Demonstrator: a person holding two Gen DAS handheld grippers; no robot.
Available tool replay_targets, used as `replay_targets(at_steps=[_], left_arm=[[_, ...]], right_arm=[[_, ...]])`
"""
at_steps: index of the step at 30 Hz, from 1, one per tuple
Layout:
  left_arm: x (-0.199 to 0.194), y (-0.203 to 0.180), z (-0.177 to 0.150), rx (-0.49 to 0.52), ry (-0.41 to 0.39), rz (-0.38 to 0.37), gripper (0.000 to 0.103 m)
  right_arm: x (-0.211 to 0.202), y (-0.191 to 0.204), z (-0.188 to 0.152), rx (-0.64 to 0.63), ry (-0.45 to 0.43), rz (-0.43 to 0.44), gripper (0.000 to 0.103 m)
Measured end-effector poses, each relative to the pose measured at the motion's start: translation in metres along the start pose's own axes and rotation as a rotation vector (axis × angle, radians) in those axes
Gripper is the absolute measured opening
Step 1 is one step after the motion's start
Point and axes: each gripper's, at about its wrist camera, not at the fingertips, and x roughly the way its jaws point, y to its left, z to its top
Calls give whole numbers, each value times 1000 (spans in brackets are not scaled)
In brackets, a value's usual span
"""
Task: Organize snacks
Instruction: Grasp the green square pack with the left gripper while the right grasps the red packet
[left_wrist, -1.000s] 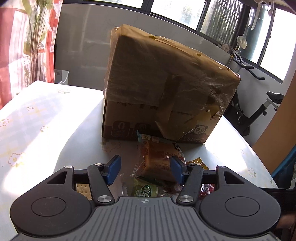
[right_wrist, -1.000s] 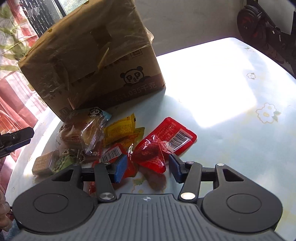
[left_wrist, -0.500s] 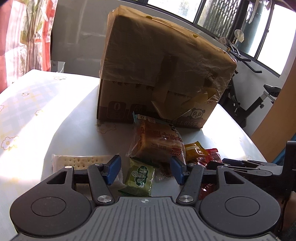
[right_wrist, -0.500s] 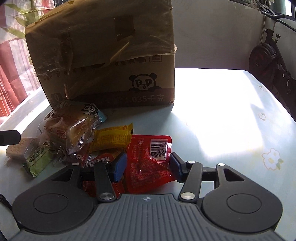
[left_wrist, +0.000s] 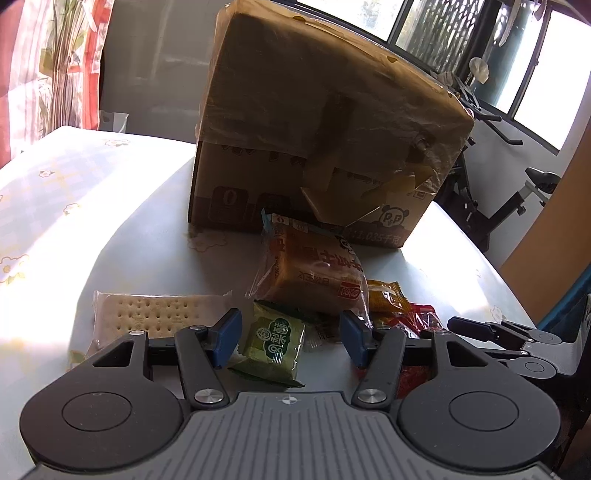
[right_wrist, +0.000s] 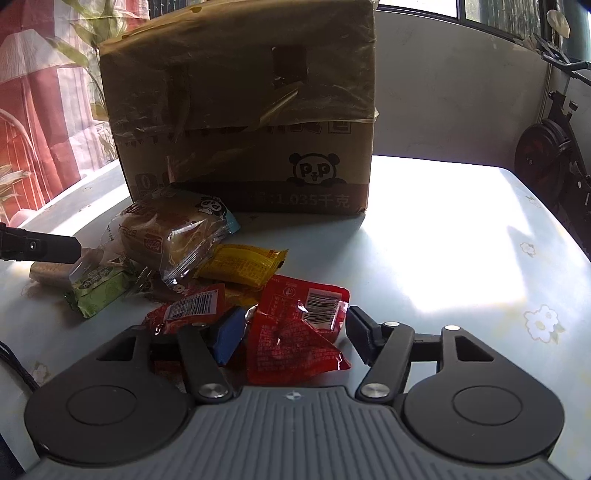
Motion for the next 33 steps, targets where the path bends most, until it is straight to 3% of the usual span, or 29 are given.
replay_targets(at_steps=[6,10,13,18,23,25,28,31,33], left_arm=[[12,-3,-5,6,45,-2,60],[15,-4,-8,15,47,-13,60],[17,-10,-10,48,44,-15,60],[19,-14,-10,64,45,-5,60],[30,-13,-7,96,63,59,61],[42,-12,-5,97,109,92,59],[46,-14,-3,105,93,112,59],[44,-15,-5,112,87,109,41],[39,-12,-8,80,80,93,40]], right_arm=[[3,3,-2,0,12,-30,73],[4,-8,-1,56,6,-54,73],[5,2,-1,-3,3,-56,60],[5,2,-2,-5,-2,-50,60],[5,5,-3,-23,0,-61,61],[5,3,-3,-19,-2,-54,61],[5,4,-3,-23,-2,-55,62],[5,6,-3,-28,-3,-57,62],[5,6,-3,-30,-2,-58,63]])
